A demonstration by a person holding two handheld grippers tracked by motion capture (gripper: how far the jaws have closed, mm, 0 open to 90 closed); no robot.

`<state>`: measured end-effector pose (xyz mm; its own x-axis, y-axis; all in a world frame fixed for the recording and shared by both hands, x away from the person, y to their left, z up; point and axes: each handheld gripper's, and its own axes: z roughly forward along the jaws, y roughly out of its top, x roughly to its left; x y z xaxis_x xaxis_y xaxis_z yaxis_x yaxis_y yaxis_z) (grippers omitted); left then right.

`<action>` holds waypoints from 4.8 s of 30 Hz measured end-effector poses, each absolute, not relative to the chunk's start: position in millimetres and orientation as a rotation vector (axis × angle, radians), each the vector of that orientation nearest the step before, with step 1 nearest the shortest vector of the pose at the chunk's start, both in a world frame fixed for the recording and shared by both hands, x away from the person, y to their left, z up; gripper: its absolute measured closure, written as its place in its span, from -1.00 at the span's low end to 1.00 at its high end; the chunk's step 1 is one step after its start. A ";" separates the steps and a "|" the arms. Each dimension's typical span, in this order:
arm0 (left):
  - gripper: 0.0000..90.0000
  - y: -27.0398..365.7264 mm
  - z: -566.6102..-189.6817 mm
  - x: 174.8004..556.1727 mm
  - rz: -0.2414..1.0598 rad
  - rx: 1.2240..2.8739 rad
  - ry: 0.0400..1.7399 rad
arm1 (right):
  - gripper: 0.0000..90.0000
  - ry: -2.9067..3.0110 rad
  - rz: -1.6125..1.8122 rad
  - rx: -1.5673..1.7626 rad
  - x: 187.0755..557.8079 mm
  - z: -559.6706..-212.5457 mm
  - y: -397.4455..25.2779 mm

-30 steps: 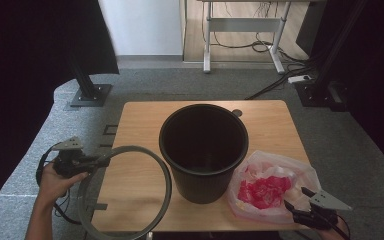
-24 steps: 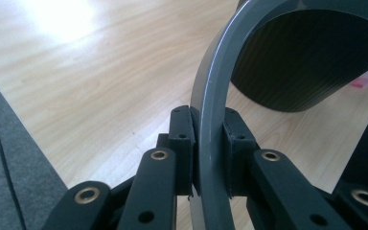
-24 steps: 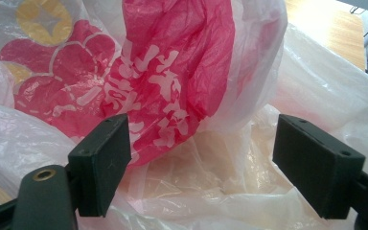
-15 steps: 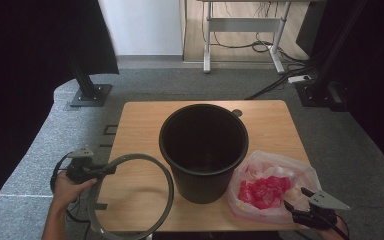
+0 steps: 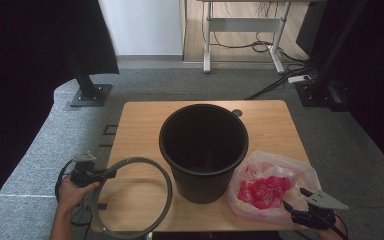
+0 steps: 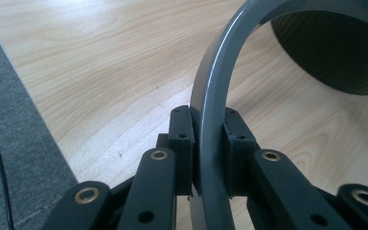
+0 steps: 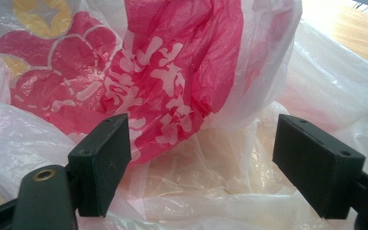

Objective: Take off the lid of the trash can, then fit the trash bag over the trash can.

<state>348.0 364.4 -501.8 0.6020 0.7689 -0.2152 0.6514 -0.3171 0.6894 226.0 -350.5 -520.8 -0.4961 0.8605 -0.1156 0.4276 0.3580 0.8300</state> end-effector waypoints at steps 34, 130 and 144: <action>0.68 347.3 -546.1 357.4 0.290 2.148 1.256 | -0.55 2.071 1.025 1.116 225.9 -521.5 -353.4; -0.55 271.6 -506.6 295.6 0.436 2.189 0.874 | -0.66 2.069 1.157 1.020 250.1 -485.1 -353.3; -0.53 271.8 -507.4 295.3 0.432 2.197 0.875 | -0.70 2.104 1.187 0.989 268.6 -482.9 -353.7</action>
<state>295.3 271.8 -507.4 0.7133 0.6997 0.0406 0.4581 -0.5092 0.7286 268.6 -353.7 -482.9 -0.5948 0.7991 -0.0871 0.3384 0.3472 0.8746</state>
